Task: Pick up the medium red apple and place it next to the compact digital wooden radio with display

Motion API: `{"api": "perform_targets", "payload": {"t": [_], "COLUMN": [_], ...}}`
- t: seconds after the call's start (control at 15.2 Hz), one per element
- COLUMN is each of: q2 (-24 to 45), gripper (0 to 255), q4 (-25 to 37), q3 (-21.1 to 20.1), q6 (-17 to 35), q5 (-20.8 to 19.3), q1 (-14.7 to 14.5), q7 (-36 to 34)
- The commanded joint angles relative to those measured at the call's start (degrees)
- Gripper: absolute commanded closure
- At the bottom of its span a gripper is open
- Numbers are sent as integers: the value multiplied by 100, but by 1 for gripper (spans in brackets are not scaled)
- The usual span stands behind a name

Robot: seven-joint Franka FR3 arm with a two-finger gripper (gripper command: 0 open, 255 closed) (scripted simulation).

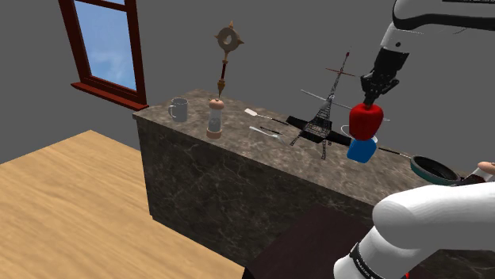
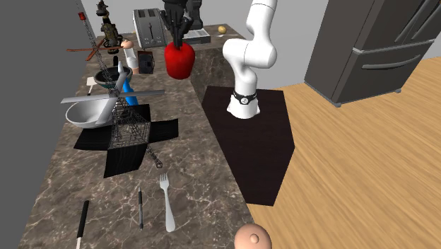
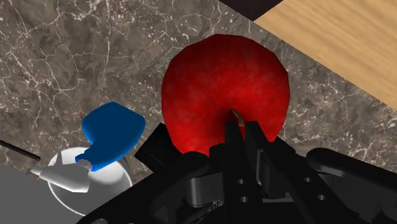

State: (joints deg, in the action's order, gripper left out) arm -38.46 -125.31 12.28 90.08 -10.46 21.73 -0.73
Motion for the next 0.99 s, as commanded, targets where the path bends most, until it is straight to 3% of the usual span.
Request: {"api": "perform_targets", "payload": {"t": [0.0, 0.92], "q2": [-198, -689], "gripper": [255, 255], "q4": [-85, 128], "q3": [187, 1739], "q6": [-78, -352], "q5": [-141, -1206], "q1": [96, 637], "q7": [250, 2097]}}
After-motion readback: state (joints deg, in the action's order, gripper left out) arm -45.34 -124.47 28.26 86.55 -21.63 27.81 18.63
